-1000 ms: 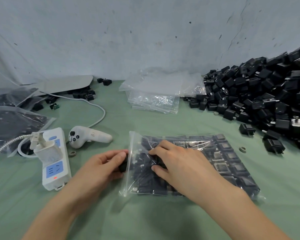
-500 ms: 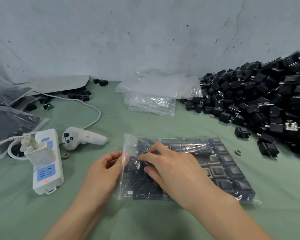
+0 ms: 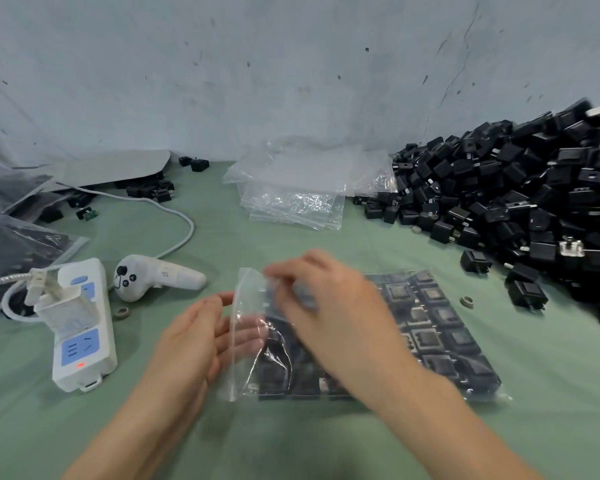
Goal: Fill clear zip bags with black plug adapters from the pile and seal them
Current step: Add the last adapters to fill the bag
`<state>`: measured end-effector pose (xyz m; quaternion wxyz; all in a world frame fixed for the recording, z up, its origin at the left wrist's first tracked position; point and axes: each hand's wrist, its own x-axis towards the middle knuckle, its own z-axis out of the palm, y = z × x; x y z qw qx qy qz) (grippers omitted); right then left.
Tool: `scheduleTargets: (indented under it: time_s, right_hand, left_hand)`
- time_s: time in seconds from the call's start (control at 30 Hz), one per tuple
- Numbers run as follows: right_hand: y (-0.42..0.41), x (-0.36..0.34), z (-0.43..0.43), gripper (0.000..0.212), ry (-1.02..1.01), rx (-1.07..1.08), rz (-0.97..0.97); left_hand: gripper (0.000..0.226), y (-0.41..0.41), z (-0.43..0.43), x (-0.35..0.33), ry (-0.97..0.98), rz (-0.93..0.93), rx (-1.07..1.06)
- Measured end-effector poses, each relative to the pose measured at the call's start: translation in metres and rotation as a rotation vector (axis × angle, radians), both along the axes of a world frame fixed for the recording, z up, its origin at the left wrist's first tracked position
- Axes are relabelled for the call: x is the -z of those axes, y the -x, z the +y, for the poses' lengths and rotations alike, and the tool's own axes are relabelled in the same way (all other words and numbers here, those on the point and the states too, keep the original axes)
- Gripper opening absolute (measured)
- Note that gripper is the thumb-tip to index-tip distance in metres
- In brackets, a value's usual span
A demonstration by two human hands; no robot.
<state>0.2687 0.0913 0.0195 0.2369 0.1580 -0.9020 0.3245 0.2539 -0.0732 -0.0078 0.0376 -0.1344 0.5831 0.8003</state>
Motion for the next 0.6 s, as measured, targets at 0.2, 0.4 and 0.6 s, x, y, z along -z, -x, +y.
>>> scheduleTargets:
  time_s: [0.2,0.4,0.6]
  right_hand:
    - [0.015,-0.021,0.042,0.023,1.19,0.092,-0.43]
    - [0.022,-0.025,0.077,0.014,1.923,0.113,-0.61]
    - [0.025,-0.02,0.1,0.013,2.029,0.045,-0.6]
  left_hand:
    - [0.015,-0.003,0.011,-0.004,0.044,-0.061,0.183]
    - [0.008,0.001,0.006,-0.005,-0.003,-0.069,0.237]
    - [0.008,0.006,0.007,-0.009,-0.074,-0.087,0.21]
